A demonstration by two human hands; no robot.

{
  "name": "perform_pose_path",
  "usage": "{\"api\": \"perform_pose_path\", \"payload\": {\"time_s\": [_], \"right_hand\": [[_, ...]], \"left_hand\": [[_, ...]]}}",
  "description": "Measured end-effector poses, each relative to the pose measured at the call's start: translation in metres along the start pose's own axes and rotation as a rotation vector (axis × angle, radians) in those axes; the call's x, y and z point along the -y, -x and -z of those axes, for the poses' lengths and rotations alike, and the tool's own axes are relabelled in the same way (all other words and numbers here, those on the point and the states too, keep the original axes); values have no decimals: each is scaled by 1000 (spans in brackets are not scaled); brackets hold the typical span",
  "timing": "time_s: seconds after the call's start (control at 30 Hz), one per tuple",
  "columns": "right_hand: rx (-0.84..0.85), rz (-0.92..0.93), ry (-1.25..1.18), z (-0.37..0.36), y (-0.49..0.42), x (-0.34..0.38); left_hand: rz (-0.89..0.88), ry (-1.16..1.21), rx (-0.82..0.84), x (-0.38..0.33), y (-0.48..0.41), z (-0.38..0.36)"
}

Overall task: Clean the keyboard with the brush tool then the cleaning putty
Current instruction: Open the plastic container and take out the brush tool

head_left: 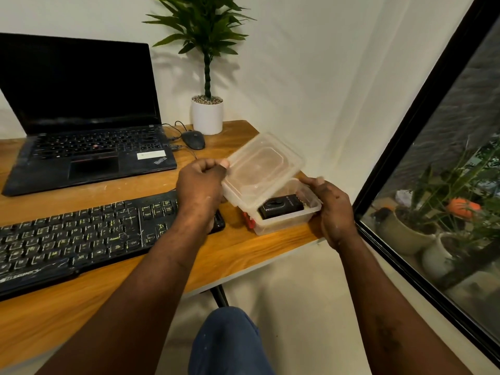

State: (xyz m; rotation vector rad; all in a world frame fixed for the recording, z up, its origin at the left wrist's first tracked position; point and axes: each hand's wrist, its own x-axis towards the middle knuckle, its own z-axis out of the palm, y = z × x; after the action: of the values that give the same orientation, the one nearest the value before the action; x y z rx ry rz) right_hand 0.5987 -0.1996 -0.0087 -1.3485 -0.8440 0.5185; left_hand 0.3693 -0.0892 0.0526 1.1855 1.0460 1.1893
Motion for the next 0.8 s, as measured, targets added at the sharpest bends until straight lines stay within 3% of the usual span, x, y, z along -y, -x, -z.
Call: {"api": "perform_pose_path", "payload": {"time_s": [0.1,0.2,0.4,0.67,0.8], "right_hand": [[29,25,52,2,-2,-5],[40,103,148,-1,-1,-8],[23,287,466,-12,1,-13],[1,303,496,-14,-3,-18],[-1,294,561,-18,-6,-18]], "left_hand": [[-137,-21,-140,0,-16,1],[-288,-59,-161,-2,-30,-1],[-428,-472,114,15,-40,-15],[-400,-921,347,28,-58,-17],[-400,-997,417,24,-61,-22]]}}
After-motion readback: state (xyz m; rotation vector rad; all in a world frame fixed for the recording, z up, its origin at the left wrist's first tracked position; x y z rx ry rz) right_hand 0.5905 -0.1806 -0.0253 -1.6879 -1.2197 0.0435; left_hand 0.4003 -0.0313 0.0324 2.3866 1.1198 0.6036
